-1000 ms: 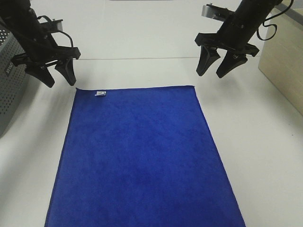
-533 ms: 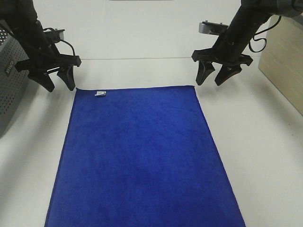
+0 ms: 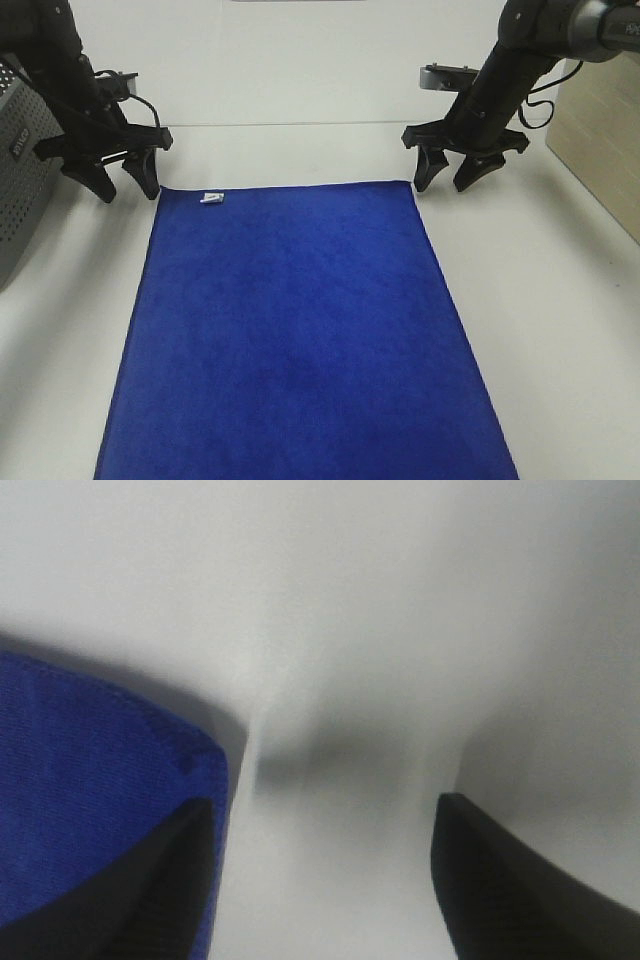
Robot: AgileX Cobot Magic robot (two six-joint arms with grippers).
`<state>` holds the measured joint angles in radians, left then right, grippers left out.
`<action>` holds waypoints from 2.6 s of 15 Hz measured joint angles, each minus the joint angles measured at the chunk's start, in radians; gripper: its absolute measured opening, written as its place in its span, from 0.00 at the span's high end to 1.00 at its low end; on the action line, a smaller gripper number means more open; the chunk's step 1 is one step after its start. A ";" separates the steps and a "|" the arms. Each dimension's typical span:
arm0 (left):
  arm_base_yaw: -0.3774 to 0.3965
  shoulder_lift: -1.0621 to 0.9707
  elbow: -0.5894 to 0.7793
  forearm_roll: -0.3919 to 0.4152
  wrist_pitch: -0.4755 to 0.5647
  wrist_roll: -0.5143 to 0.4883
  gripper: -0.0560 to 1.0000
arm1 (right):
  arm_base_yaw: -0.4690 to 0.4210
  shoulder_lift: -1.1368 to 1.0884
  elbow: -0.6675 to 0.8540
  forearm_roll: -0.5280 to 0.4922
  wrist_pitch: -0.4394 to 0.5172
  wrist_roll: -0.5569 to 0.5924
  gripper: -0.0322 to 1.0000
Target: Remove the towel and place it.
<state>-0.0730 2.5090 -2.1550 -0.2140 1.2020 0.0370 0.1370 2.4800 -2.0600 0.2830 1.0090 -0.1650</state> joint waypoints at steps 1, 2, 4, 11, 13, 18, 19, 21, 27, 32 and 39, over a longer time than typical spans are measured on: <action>0.000 0.000 0.000 0.000 -0.003 0.000 0.39 | 0.000 0.007 0.000 0.003 0.000 0.000 0.36; 0.000 0.000 0.000 0.000 -0.004 0.000 0.39 | 0.000 0.012 0.000 0.010 0.000 0.001 0.36; 0.000 0.006 -0.001 0.000 -0.003 0.004 0.39 | 0.000 0.021 0.000 0.021 0.001 0.001 0.36; 0.000 0.044 -0.005 -0.010 0.013 0.012 0.39 | 0.001 0.022 -0.004 0.053 0.027 -0.003 0.36; 0.000 0.045 -0.006 -0.014 0.014 0.017 0.39 | 0.001 0.027 -0.004 0.098 0.028 -0.030 0.36; -0.004 0.045 -0.006 -0.039 0.002 0.030 0.39 | 0.001 0.033 -0.007 0.127 0.023 -0.036 0.36; -0.012 0.045 -0.006 -0.047 -0.012 0.030 0.39 | 0.003 0.033 -0.007 0.127 0.020 -0.036 0.36; -0.038 0.049 -0.007 -0.064 -0.029 0.032 0.39 | 0.017 0.037 -0.009 0.122 0.009 -0.036 0.36; -0.076 0.057 -0.012 -0.120 -0.051 0.034 0.39 | 0.071 0.046 -0.012 0.122 -0.023 -0.038 0.36; -0.085 0.058 -0.012 -0.145 -0.058 0.035 0.39 | 0.081 0.046 -0.012 0.120 -0.034 -0.038 0.36; -0.085 0.066 -0.012 -0.149 -0.083 0.039 0.69 | 0.088 0.056 -0.012 0.105 -0.056 -0.038 0.73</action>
<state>-0.1580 2.5750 -2.1670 -0.3630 1.1190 0.0760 0.2250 2.5360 -2.0720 0.3880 0.9530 -0.2030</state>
